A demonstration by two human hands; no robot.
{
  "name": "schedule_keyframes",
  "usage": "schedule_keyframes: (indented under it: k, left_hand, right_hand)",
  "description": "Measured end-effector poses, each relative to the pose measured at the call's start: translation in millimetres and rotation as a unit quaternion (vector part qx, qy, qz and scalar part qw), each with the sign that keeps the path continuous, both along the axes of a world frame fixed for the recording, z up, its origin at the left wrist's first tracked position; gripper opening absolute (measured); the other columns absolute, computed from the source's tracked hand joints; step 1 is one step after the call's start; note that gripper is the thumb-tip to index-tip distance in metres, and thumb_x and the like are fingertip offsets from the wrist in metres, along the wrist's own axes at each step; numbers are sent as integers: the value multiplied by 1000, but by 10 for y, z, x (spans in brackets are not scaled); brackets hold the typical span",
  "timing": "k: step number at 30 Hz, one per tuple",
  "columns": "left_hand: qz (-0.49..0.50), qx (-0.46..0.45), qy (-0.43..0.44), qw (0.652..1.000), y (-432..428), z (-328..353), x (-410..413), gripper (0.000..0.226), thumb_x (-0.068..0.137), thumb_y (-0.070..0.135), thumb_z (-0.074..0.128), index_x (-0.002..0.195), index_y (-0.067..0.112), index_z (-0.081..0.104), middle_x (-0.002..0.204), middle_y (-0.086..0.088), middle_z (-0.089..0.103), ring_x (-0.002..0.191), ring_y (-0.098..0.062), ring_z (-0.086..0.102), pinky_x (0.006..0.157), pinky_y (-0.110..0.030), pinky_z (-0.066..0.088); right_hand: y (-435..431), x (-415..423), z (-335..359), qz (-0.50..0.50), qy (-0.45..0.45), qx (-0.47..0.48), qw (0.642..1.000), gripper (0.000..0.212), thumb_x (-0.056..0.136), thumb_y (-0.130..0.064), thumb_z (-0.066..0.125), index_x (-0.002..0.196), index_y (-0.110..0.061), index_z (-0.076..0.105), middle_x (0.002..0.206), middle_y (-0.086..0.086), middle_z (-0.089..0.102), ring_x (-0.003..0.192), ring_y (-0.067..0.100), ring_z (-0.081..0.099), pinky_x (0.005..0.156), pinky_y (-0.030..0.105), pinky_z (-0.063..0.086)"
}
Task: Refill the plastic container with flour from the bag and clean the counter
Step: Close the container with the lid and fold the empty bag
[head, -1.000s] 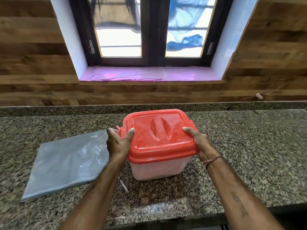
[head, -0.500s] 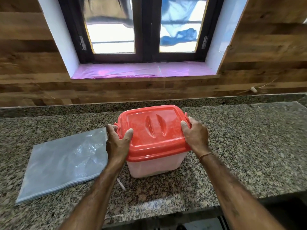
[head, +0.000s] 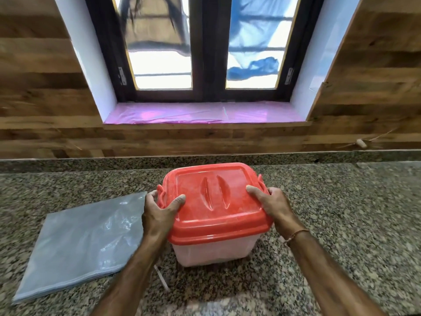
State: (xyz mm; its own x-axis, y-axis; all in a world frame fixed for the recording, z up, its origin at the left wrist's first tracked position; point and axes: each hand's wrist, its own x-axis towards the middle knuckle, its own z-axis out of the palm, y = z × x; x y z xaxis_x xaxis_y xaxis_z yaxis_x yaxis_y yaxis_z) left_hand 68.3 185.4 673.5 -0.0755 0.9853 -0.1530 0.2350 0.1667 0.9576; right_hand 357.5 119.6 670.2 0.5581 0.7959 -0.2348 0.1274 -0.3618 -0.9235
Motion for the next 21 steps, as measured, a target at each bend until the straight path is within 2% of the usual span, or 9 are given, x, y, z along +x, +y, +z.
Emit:
schedule_keyframes:
  k: [3,5,7,10,13,16,18,20,21]
  left_hand:
    - [5,3,4,1000,383,80,91,104,53,71,84,137,21,52,121,-8,70,97,-29,73,84,-52,63]
    - [-8,8,-1,1000,671,208,209,88,62,57,89,133,16,58,117,-9,72,96,-26,73,88,-49,62]
    - [-33,17,-4,999,991,323,384,70,74,43,89,132,17,59,114,-8,72,96,-25,73,90,-47,61]
    - [-47,29,9,998,1481,380,620,65,88,34,81,143,13,54,125,-6,68,105,-25,69,93,-40,58]
    - [-54,35,30,997,1899,317,793,61,91,34,77,144,13,55,130,-4,67,104,-20,67,87,-30,53]
    - [-41,34,40,998,2175,233,934,59,91,37,77,141,14,58,126,-1,68,102,-19,67,85,-29,53]
    - [-32,35,51,998,2293,166,965,66,83,48,79,138,16,62,128,-4,71,103,-19,69,89,-33,57]
    - [-18,18,56,998,2384,57,932,86,74,59,80,146,18,57,136,-2,67,115,-20,68,101,-41,57]
    - [-19,15,60,998,2405,30,914,89,75,59,80,149,19,53,140,-1,65,119,-20,67,105,-43,55]
  right_hand:
    - [314,117,32,-16,-8,18,1000,58,70,-62,80,97,-11,72,87,10,78,71,27,78,62,43,65]
    - [592,229,119,-18,-20,27,999,60,66,-64,80,88,-9,76,81,9,79,69,28,77,60,43,62]
    - [905,366,217,-12,-27,30,999,51,71,-59,79,78,-9,76,75,7,78,63,24,73,57,38,57]
    - [1386,545,295,-13,-50,32,998,41,80,-51,77,73,-11,75,71,4,74,58,18,66,50,25,45]
    - [1840,694,290,-8,-68,15,998,48,79,-57,73,82,-10,77,76,5,75,66,20,70,50,23,44]
    - [2166,810,173,-15,-68,1,998,50,80,-58,72,82,-9,76,81,7,75,71,22,71,57,28,51]
    - [2260,830,41,-28,-68,-9,997,52,79,-63,69,81,-11,74,81,7,74,72,23,71,62,32,56]
    - [2290,821,-71,-40,-55,-4,998,55,76,-66,68,82,-11,73,80,5,75,73,24,71,64,34,56]
    - [2297,819,-100,-47,-49,1,998,54,76,-65,69,81,-12,73,79,4,75,73,24,71,65,34,56]
